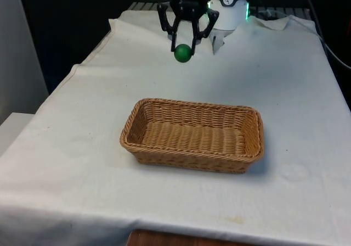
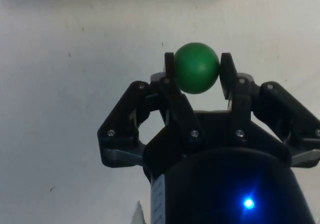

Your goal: Pick up the ball and place it into the basket.

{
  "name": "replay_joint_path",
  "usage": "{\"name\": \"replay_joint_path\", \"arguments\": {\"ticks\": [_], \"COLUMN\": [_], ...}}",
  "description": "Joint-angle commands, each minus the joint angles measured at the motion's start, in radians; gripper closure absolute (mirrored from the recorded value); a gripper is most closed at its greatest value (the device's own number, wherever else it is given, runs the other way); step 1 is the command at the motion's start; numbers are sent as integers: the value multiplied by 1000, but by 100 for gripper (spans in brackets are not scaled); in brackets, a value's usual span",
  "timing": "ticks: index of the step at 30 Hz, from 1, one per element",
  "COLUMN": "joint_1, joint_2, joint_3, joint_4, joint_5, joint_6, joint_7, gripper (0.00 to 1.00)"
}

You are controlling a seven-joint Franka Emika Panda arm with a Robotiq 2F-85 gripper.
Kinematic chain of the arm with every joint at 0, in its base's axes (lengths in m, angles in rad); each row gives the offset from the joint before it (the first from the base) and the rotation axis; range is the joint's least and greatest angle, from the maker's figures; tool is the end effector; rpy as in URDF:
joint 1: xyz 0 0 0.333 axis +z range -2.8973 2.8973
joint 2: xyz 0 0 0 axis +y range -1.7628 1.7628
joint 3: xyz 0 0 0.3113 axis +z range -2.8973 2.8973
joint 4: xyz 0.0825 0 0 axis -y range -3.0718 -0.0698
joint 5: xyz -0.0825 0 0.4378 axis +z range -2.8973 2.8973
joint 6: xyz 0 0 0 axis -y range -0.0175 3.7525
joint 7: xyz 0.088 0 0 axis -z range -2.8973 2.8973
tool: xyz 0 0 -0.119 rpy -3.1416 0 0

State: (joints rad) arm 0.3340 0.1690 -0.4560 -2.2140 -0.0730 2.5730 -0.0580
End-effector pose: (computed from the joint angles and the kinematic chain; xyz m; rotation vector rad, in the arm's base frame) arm 0.6002 -0.0737 0.2751 2.9909 0.0102 0.2908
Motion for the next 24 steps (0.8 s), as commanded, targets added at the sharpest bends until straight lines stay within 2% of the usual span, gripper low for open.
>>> {"name": "replay_joint_path", "arguments": {"ticks": [1,3,4,11,12,19,20,21,24], "joint_1": [4,0,4,2,1,-4,1,-4,-9], "joint_2": [17,16,33,109,98,225,219,237,284], "joint_3": [7,9,16,53,49,86,78,88,92], "joint_4": [20,18,38,115,103,220,214,230,269], "joint_5": [2,0,2,9,1,30,18,34,50], "joint_6": [-10,-1,-11,-12,-3,-10,-4,-10,-9], "joint_7": [13,11,22,55,53,76,81,76,72], "gripper": [100,100,100,100,100,100,100,100,100]}}
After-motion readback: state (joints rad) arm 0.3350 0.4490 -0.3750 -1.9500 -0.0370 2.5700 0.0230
